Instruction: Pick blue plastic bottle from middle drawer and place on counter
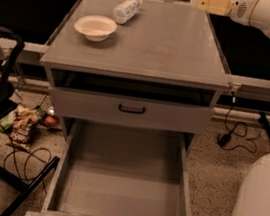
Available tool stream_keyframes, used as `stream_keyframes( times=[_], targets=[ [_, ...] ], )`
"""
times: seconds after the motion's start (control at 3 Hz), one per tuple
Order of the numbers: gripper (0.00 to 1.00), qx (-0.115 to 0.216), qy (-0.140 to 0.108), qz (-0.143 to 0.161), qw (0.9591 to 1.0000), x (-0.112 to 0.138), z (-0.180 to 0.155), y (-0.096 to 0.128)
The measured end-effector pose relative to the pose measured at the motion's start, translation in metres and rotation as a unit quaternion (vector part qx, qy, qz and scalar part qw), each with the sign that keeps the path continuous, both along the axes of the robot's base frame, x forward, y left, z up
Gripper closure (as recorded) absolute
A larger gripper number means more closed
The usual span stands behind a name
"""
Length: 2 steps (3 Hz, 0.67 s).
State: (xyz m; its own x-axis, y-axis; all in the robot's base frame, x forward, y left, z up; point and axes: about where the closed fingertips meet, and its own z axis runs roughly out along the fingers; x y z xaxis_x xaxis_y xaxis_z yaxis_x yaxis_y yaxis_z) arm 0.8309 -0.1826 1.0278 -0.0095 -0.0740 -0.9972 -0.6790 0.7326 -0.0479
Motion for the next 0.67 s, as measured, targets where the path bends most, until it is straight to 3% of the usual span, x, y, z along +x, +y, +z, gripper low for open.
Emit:
stream_keyframes(
  times=[0.33,0.67],
  targets=[
    [0.0,-0.081,-0.008,-0.063,0.9946,-0.045,0.048,-0.054],
    [0.0,-0.19,0.012,-0.138,0.972,-0.105,0.077,-0.095]
  ],
)
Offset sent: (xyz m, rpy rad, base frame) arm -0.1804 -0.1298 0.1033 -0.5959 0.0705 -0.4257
